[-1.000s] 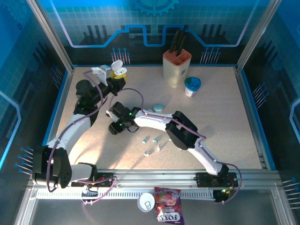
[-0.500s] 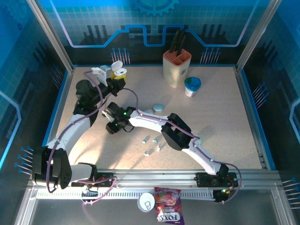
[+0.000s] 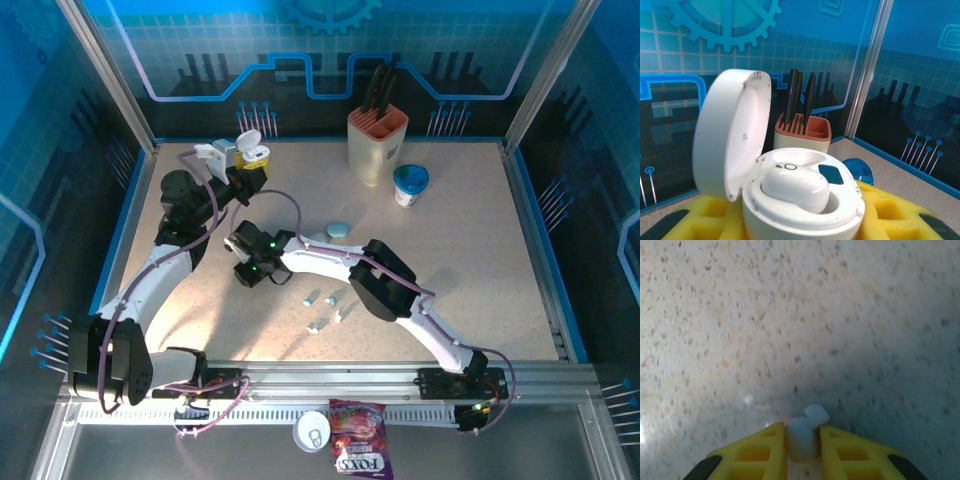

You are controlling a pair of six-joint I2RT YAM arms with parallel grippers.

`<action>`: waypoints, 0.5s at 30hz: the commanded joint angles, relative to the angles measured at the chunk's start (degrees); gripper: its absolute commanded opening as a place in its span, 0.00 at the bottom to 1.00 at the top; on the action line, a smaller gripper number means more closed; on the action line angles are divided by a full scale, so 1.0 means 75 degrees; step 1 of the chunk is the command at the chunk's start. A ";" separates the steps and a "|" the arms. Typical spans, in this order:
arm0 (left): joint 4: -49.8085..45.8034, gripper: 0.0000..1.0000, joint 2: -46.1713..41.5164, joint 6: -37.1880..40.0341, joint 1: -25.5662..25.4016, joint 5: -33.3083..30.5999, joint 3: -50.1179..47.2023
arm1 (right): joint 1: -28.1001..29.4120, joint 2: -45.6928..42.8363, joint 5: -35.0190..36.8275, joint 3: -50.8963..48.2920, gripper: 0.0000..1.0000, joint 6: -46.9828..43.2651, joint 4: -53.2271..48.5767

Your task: Insert wireless bluetooth earbuds into charging case

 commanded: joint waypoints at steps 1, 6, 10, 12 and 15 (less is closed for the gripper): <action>0.0325 0.36 -0.0167 0.0019 0.0083 -0.0131 -0.0055 | -0.0230 -0.1158 -0.0079 -0.1224 0.20 0.0402 0.0575; 0.0499 0.36 -0.0018 -0.0042 0.0021 -0.0148 -0.0128 | -0.0788 -0.2774 -0.0224 -0.3722 0.20 0.1080 0.1774; 0.0586 0.36 0.0098 0.0158 -0.0230 -0.0177 -0.0259 | -0.1364 -0.4015 -0.0112 -0.5455 0.20 0.1460 0.2224; 0.0752 0.36 0.0180 0.0242 -0.0431 -0.0224 -0.0376 | -0.1658 -0.4557 0.0029 -0.6158 0.20 0.1576 0.2240; 0.1157 0.36 0.0408 0.0322 -0.0827 -0.0279 -0.0616 | -0.2200 -0.5377 0.0060 -0.7164 0.20 0.1758 0.2250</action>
